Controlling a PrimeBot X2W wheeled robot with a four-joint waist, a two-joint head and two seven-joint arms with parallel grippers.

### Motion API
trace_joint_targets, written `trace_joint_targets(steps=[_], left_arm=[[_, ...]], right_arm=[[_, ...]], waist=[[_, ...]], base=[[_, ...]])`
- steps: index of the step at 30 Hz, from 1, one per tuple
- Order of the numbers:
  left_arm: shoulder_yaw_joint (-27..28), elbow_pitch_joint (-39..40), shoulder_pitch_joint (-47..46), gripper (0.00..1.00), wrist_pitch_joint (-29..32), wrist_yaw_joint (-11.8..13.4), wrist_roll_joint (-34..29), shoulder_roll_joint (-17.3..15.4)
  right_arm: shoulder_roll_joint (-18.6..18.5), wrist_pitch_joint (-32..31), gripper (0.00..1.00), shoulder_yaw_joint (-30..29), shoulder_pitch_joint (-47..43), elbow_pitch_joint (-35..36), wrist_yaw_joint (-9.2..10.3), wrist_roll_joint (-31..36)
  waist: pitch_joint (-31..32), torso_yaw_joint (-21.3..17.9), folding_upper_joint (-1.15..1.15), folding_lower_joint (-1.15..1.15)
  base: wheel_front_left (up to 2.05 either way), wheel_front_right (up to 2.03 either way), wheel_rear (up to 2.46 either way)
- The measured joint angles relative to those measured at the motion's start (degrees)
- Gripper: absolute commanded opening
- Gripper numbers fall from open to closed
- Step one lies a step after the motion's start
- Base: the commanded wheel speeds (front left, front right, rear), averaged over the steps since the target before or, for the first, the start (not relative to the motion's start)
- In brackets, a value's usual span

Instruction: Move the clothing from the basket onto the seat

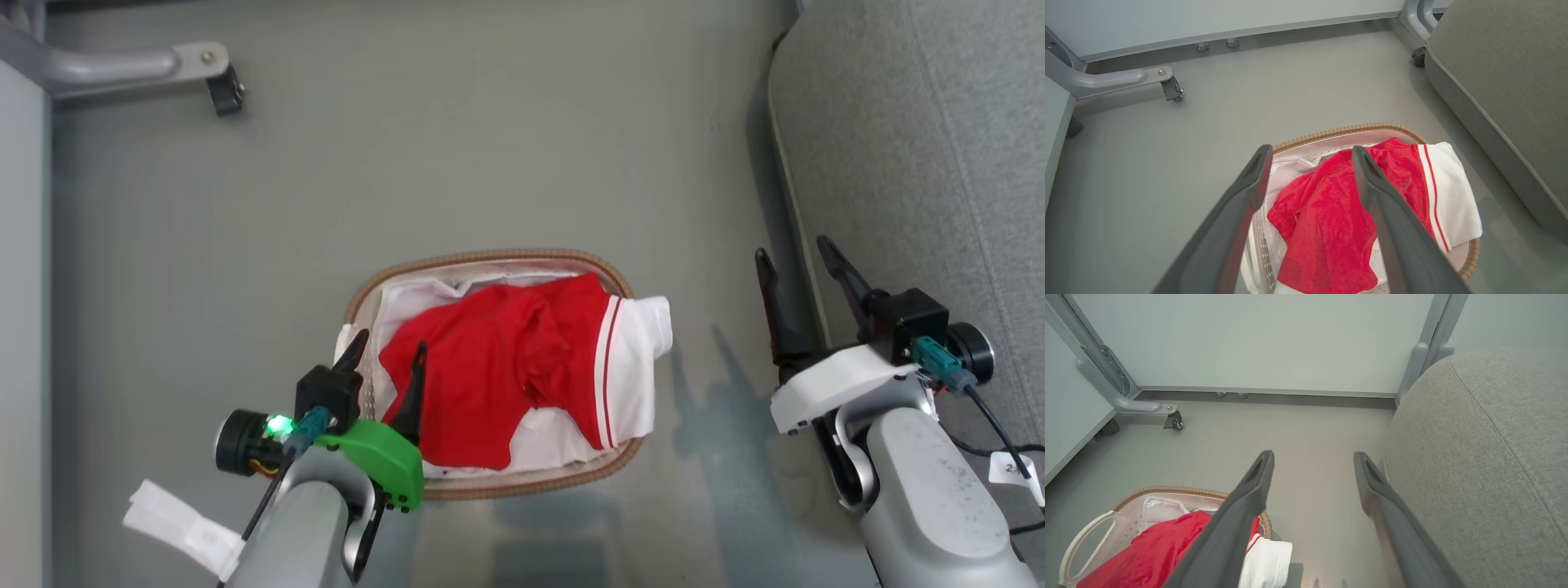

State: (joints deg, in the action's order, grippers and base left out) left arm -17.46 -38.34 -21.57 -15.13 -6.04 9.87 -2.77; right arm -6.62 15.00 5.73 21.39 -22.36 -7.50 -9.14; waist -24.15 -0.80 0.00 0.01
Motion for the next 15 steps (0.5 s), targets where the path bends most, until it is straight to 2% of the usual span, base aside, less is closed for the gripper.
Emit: trace_joint_targets(steps=[15], left_arm=[[-9.11, -22.41, -16.12, 1.0, 0.02, 0.08, -0.43, 0.04]], right_arm=[[0.79, 0.0, 1.0, 4.23, 3.98, 1.4, 0.0, -0.49]], waist=[[-11.61, -3.04, 0.0, 0.0]], base=[[0.0, 0.0, 0.0]])
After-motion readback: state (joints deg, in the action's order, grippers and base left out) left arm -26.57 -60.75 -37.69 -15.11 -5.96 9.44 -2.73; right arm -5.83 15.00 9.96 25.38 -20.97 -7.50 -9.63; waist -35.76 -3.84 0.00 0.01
